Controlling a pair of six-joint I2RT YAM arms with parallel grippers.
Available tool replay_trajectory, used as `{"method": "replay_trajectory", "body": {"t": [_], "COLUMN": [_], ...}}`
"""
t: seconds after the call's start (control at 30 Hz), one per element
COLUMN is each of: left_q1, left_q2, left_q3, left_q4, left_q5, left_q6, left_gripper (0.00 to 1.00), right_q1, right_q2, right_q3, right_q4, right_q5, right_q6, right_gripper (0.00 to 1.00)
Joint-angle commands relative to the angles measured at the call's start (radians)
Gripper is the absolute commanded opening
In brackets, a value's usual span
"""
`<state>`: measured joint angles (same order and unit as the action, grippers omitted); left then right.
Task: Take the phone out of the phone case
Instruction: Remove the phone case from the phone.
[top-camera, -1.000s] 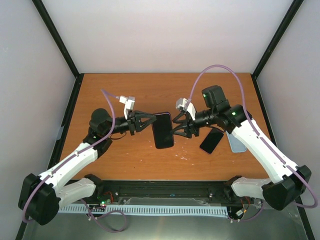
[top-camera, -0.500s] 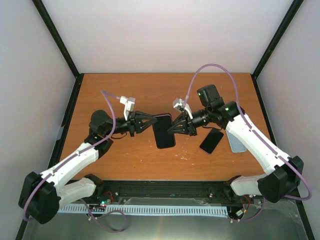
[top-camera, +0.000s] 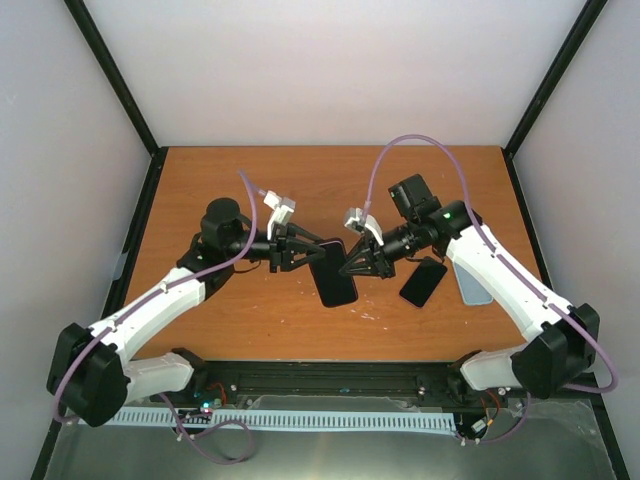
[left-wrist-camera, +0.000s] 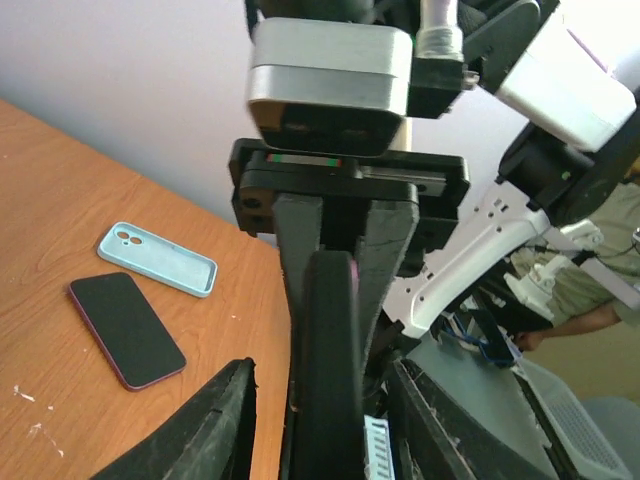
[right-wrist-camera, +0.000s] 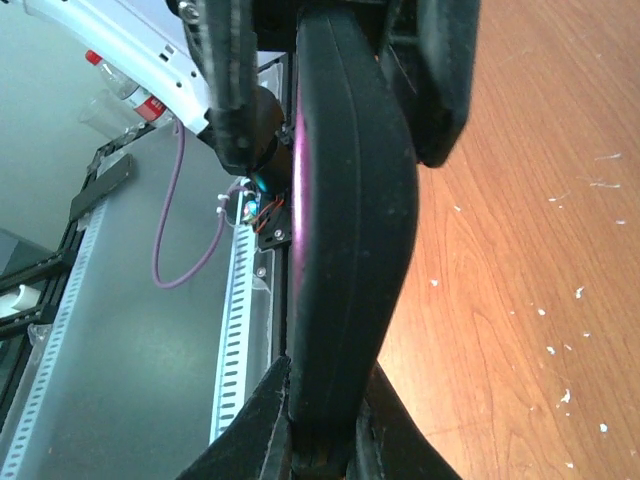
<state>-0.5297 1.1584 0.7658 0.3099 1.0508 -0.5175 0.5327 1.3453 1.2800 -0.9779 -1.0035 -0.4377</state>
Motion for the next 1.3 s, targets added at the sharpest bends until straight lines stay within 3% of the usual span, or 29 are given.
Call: {"method": "replay_trajectory", "body": {"t": [0.0, 0.07, 0.37, 0.57, 0.7, 0.77, 1.0, 1.27], "left_q1": [-0.011, -0.017, -0.029, -0.029, -0.029, -0.026, -0.011, -0.009], "left_q2": [0.000, 0.007, 0.017, 0.027, -0.007, -0.026, -0.131, -0.107], "left_q3": [0.058, 0.066, 0.081, 0.085, 0.076, 0.079, -0.060, -0.174], "left_q4": [-0.108, -0.129, -0.186, -0.188, -0.141, -0.114, 0.271, 0.678], "left_q5": [0.046, 0.057, 0.072, 0.075, 0.004, -0.062, -0.252, -0.301], "left_q6": [0.114, 0.128, 0.167, 0.165, 0.111, 0.064, -0.246, -0.476], "left_gripper": [0.41, 0.43, 0.13, 0.02, 0.00, 0.00, 0.00, 0.00], "right_q1": [0.004, 0.003, 0.004, 0.004, -0.008, -0.037, -0.204, -0.287], "right_q2": [0.014, 0.024, 0.041, 0.044, 0.041, 0.023, -0.090, -0.207], "right_q3": [0.038, 0.043, 0.066, 0.068, 0.096, 0.105, 0.031, -0.071], "right_q4": [-0.013, -0.012, -0.020, -0.021, -0.042, -0.048, 0.090, 0.328], "right_q5": [-0.038, -0.039, -0.056, -0.056, -0.059, -0.064, -0.076, -0.159], "right_q6": [-0.015, -0.008, -0.001, 0.002, -0.004, -0.005, 0.097, 0.313], "right_gripper": [0.03, 0.03, 0.03, 0.05, 0.36, 0.45, 0.48, 0.51]}}
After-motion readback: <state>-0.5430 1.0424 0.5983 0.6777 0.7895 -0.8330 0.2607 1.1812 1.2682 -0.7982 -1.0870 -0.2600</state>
